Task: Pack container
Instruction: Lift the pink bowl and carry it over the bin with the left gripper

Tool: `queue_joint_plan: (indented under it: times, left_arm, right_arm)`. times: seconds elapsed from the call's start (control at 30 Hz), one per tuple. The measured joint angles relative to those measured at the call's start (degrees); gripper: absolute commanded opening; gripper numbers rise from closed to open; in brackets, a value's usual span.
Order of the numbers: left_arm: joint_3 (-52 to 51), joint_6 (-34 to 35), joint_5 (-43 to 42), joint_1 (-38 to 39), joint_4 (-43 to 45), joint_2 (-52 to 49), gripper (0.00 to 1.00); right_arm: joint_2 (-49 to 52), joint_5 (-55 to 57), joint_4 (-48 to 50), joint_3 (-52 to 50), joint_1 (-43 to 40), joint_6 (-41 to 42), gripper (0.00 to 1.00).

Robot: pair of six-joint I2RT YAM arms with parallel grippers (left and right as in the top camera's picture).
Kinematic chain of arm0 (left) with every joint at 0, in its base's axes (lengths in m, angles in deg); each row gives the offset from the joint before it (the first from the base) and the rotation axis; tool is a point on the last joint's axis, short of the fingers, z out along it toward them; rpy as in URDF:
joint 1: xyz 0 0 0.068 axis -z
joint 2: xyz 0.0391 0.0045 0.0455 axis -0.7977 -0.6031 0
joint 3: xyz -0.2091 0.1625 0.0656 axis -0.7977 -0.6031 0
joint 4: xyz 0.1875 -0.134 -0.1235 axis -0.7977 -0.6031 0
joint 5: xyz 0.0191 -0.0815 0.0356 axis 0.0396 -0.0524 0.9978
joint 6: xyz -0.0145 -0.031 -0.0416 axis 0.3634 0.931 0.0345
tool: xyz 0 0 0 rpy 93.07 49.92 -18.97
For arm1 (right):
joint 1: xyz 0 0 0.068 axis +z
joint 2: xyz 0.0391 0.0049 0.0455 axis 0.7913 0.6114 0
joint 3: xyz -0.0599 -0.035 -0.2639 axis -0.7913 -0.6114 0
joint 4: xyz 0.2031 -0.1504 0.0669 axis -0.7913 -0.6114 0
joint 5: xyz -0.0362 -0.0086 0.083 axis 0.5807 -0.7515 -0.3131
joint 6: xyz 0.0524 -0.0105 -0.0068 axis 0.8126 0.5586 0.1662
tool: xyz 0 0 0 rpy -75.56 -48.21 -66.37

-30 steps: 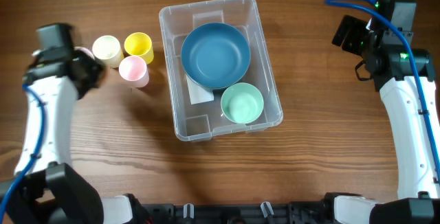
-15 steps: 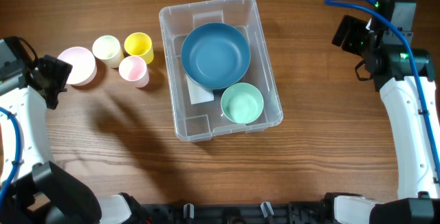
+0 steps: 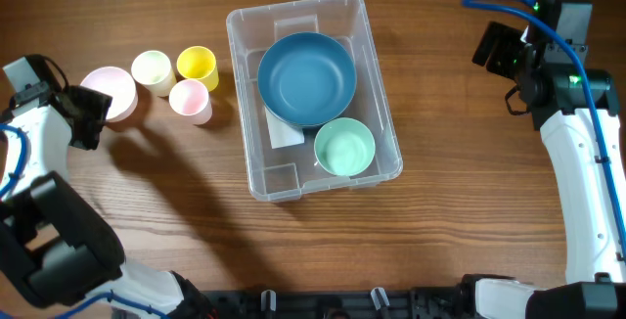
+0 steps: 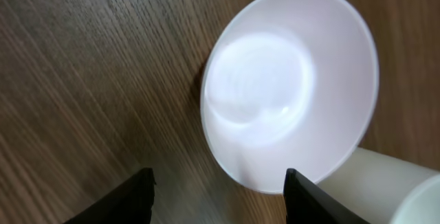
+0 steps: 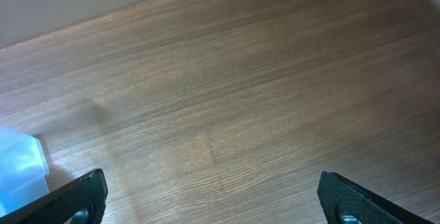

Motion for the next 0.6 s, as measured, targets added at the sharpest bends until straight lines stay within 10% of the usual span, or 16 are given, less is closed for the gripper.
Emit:
queue_joint_plan:
  times: [0.6]
  left_arm:
    - [0.00,0.76,0.76,0.00,4.57,-6.86,0.37]
  right_arm:
    - [0.00,0.02,0.02,0.00,0.00,0.00,1.00]
